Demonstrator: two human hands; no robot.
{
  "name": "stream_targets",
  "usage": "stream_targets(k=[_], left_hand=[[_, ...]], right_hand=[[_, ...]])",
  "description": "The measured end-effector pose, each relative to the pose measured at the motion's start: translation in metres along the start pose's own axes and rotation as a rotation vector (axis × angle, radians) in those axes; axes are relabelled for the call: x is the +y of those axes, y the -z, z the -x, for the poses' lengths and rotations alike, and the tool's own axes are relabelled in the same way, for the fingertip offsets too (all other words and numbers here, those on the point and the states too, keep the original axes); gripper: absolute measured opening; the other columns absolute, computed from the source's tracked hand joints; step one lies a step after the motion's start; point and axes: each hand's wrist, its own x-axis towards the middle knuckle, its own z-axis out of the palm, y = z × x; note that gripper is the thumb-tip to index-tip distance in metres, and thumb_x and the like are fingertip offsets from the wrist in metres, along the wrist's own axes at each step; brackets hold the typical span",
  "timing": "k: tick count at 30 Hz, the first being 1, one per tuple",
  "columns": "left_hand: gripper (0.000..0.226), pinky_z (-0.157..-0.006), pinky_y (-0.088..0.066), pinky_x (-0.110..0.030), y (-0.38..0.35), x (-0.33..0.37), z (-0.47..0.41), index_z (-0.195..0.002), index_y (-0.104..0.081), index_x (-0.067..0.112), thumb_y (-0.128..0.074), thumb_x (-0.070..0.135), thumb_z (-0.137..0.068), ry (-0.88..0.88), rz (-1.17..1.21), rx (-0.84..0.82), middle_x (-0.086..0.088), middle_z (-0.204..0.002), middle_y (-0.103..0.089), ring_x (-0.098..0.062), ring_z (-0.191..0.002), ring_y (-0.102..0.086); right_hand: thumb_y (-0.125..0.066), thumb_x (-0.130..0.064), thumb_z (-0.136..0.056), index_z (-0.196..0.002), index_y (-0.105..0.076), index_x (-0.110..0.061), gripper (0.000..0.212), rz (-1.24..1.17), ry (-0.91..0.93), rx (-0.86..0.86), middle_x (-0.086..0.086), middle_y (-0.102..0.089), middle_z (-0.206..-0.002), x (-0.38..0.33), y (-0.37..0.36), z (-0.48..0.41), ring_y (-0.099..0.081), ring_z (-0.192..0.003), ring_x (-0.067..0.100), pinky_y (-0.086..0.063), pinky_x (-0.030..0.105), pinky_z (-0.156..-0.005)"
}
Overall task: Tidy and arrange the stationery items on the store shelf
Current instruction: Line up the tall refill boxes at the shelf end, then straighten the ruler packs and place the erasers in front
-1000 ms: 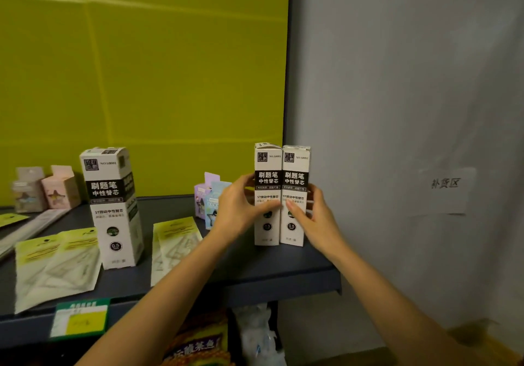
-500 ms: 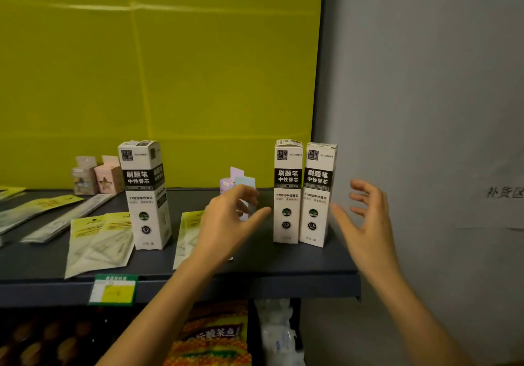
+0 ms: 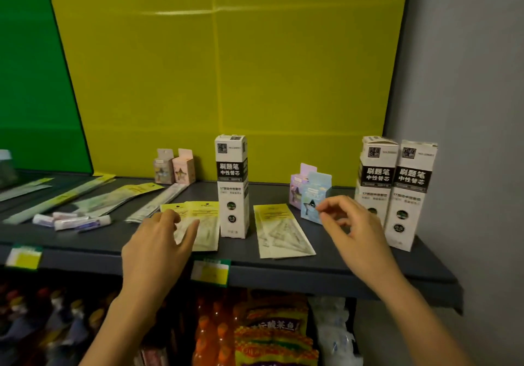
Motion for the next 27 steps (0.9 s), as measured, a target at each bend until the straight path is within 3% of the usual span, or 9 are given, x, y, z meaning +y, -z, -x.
stream_targets(k=[5, 7, 9, 11, 13, 17, 21, 24, 27], left_hand=[[0.072, -0.081, -0.049, -0.039, -0.009, -0.028, -0.025, -0.111, -0.051, 0.009, -0.029, 0.07, -0.081, 0.055, -0.225, -0.259, -0.013, -0.117, -0.061, -0.027, -0.117, -0.05], [0.08, -0.091, -0.046, -0.04, -0.017, -0.03, -0.032, -0.12, -0.047, 0.007, -0.027, 0.073, -0.079, 0.031, -0.241, -0.336, -0.014, -0.125, -0.058, -0.028, -0.126, -0.044], [0.086, -0.096, -0.042, -0.041, -0.024, -0.032, -0.038, -0.121, -0.046, 0.006, -0.028, 0.077, -0.076, -0.009, -0.228, -0.355, -0.014, -0.126, -0.058, -0.03, -0.128, -0.042], [0.09, -0.1, -0.038, -0.042, -0.028, -0.032, -0.044, -0.124, -0.043, 0.004, -0.03, 0.078, -0.074, -0.026, -0.188, -0.373, -0.016, -0.126, -0.058, -0.032, -0.129, -0.04], [0.094, -0.101, -0.036, -0.043, -0.03, -0.03, -0.048, -0.129, -0.038, 0.003, -0.034, 0.079, -0.072, -0.013, -0.136, -0.412, -0.017, -0.13, -0.056, -0.033, -0.13, -0.037], [0.101, -0.101, -0.037, -0.045, -0.036, -0.028, -0.058, -0.137, -0.026, 0.001, -0.049, 0.073, -0.071, 0.0, -0.035, -0.513, -0.018, -0.136, -0.049, -0.034, -0.133, -0.031], [0.093, -0.104, -0.034, -0.045, -0.034, -0.026, -0.066, -0.136, -0.025, 0.0, -0.062, 0.058, -0.074, 0.01, 0.075, -0.641, -0.022, -0.138, -0.045, -0.036, -0.137, -0.024], [0.088, -0.1, -0.038, -0.041, -0.031, -0.024, -0.075, -0.133, -0.026, 0.001, -0.071, 0.046, -0.072, 0.012, 0.176, -0.738, -0.022, -0.137, -0.045, -0.034, -0.131, -0.035], [0.088, -0.092, -0.041, -0.036, -0.03, -0.022, -0.082, -0.132, -0.026, 0.005, -0.079, 0.034, -0.068, 0.065, 0.272, -0.801, -0.015, -0.134, -0.049, -0.029, -0.121, -0.047]], right_hand=[[-0.06, -0.018, -0.086, -0.086, -0.061, -0.02, 0.003, 0.149, -0.084, -0.009, -0.004, -0.061, -0.086, -0.001, -0.04, -0.012, -0.059, -0.079, 0.012, -0.049, 0.025, -0.068], [-0.058, -0.031, -0.087, -0.095, -0.062, -0.017, 0.016, 0.286, -0.158, -0.058, -0.001, -0.062, -0.096, -0.001, -0.054, -0.013, -0.06, -0.09, 0.019, -0.049, 0.034, -0.074], [-0.05, -0.047, -0.087, -0.101, -0.06, -0.014, 0.037, 0.43, -0.275, -0.143, 0.004, -0.061, -0.108, -0.002, -0.066, -0.016, -0.058, -0.1, 0.024, -0.043, 0.033, -0.075], [-0.041, -0.061, -0.085, -0.096, -0.056, -0.011, 0.054, 0.552, -0.345, -0.223, 0.012, -0.059, -0.113, -0.003, -0.077, -0.019, -0.053, -0.105, 0.03, -0.039, 0.035, -0.073], [-0.039, -0.068, -0.081, -0.106, -0.056, -0.006, 0.069, 0.648, -0.393, -0.291, 0.015, -0.055, -0.119, -0.004, -0.086, -0.021, -0.047, -0.113, 0.033, -0.041, 0.037, -0.08], [-0.05, -0.071, -0.073, -0.122, -0.047, -0.005, 0.082, 0.722, -0.444, -0.376, 0.018, -0.047, -0.129, -0.006, -0.097, -0.026, -0.038, -0.122, 0.035, -0.039, 0.041, -0.095], [-0.061, -0.068, -0.068, -0.122, -0.042, -0.002, 0.088, 0.648, -0.54, -0.435, 0.021, -0.045, -0.13, -0.005, -0.097, -0.037, -0.042, -0.121, 0.036, -0.04, 0.039, -0.094], [-0.062, -0.067, -0.068, -0.101, -0.049, -0.007, 0.069, 0.628, -0.554, -0.532, 0.016, -0.054, -0.118, -0.009, -0.094, -0.046, -0.05, -0.111, 0.03, -0.04, 0.033, -0.078], [-0.063, -0.063, -0.071, -0.066, -0.037, -0.02, 0.051, 0.593, -0.568, -0.611, 0.007, -0.051, -0.095, -0.014, -0.091, -0.051, -0.048, -0.089, 0.022, -0.035, 0.029, -0.072]])
